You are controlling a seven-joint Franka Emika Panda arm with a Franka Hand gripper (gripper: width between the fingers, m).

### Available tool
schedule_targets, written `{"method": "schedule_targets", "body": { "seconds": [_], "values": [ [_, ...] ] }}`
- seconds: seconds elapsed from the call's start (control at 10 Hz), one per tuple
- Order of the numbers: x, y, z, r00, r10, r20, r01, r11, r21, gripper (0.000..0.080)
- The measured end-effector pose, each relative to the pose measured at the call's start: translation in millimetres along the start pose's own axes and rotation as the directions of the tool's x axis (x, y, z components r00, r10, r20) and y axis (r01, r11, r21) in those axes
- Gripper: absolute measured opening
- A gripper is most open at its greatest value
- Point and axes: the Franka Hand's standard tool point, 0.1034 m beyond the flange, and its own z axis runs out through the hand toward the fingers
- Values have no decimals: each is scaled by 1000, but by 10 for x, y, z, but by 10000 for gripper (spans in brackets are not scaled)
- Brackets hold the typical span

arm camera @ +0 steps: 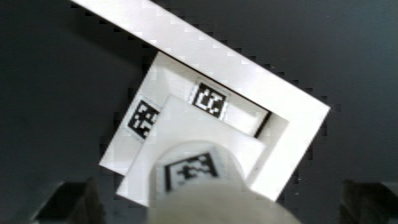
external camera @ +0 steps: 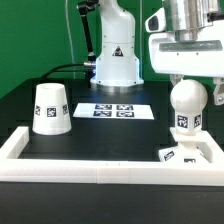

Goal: Assemble lamp

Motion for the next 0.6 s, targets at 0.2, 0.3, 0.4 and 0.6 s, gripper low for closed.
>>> {"method": "schedule_targets", "body": {
  "seconds": [0.2, 0.3, 0.4, 0.6],
  "values": [
    [-24, 4, 1, 985, -174, 4, 174, 985, -13, 696],
    [-13, 8, 0, 965, -262, 4, 262, 965, -13, 698],
    [-1, 12, -1, 920, -393, 1, 393, 919, -16, 698],
    [-2, 4, 4, 852, -524, -6, 524, 852, -13, 698]
  ]
}}
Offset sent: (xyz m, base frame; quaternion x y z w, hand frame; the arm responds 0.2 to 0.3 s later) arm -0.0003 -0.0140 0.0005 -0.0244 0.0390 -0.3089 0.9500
